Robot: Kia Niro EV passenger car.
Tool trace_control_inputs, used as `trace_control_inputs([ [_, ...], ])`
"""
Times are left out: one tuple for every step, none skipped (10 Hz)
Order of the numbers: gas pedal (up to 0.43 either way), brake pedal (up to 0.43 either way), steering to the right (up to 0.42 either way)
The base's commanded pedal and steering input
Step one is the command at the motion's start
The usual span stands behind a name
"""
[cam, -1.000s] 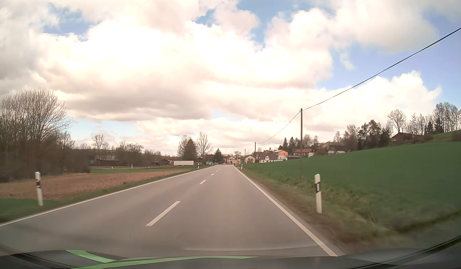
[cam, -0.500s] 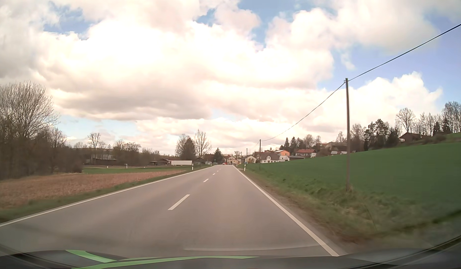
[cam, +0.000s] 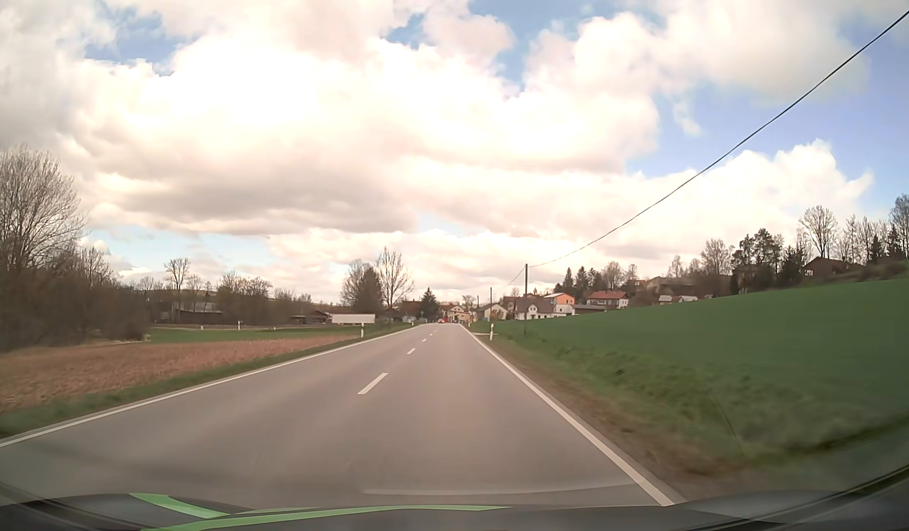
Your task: Follow the waypoints while adhering to traffic rules and regulations
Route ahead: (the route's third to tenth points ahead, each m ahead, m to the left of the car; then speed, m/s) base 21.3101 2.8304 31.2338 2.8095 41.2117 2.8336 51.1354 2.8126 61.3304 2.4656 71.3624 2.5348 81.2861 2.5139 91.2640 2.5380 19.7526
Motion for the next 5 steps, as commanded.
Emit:
trace_control_inputs([
  [0.118, 0.000, 0.002],
  [0.087, 0.000, 0.004],
  [0.000, 0.000, 0.004],
  [0.000, 0.000, 0.004],
  [0.000, 0.000, 0.004],
])
